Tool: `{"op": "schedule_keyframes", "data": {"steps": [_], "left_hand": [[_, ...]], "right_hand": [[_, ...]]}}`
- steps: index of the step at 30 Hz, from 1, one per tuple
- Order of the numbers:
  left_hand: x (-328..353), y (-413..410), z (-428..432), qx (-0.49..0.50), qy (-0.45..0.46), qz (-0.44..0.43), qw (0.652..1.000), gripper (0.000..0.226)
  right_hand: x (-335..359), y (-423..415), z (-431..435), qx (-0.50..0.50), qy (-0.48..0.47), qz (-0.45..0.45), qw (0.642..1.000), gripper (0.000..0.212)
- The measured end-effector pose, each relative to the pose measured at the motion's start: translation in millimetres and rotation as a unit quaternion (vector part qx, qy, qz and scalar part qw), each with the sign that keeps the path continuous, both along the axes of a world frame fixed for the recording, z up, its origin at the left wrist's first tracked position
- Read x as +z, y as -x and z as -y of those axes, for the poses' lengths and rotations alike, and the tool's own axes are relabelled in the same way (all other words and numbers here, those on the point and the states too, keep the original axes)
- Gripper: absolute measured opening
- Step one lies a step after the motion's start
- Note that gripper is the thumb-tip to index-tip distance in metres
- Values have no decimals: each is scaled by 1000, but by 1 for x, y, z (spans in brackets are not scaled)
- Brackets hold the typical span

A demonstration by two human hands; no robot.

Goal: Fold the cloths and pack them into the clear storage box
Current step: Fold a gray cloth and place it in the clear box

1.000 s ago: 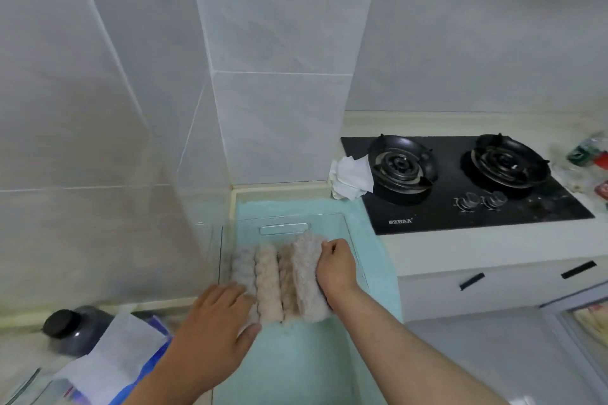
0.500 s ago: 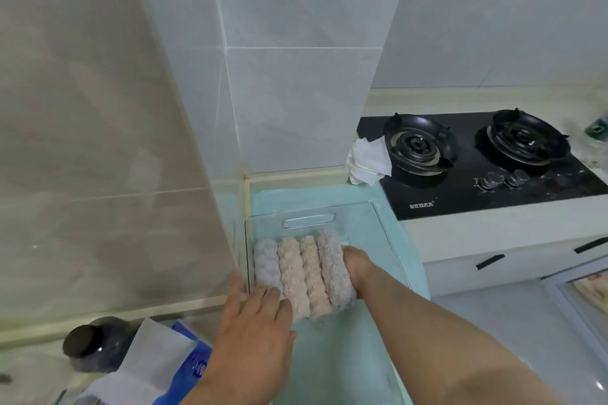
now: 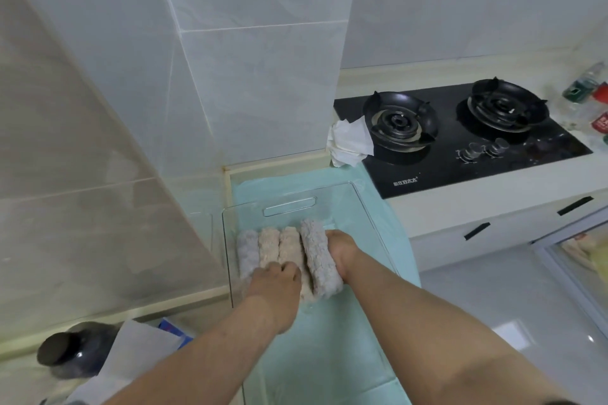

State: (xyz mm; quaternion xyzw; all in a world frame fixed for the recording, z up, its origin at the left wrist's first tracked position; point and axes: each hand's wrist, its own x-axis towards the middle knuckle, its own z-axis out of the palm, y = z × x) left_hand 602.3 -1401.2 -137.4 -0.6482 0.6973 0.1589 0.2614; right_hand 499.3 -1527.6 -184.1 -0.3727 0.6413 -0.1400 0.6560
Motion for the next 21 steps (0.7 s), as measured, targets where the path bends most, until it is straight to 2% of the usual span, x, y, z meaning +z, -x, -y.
{"op": "schedule_keyframes", "data": {"steps": [3,7,10,14,16,18,20,21], "left_hand": [[0,-2,1,28,-5,4,1000,67],[3,-5,-2,30,2,-18,999,61],[4,-6,-5,5,9,-37,999,58],[7,-6,-8,4,8,-55,998,64],[7,-5,-8,7,5,-58,998,67],[6,-4,-7,18,4,-63,998,70],[6,-2,-6,26,-3,-67,997,72],[6,-1,-5,29,-9,-68,997,73]], "right_hand": [[-5,-6,-5,-59,41,-7,997,24],[-7,-14,-8,-61,132,-74,987,18],[-7,-16,-8,-2,212,-136,968,18],[-9,-18,-17,114,272,-243,924,32],[-1,-13,-18,146,258,-268,917,40],[11,-7,-17,140,217,-261,930,52],[23,1,-19,97,155,-213,960,60],[26,4,-21,63,116,-158,979,61]]}}
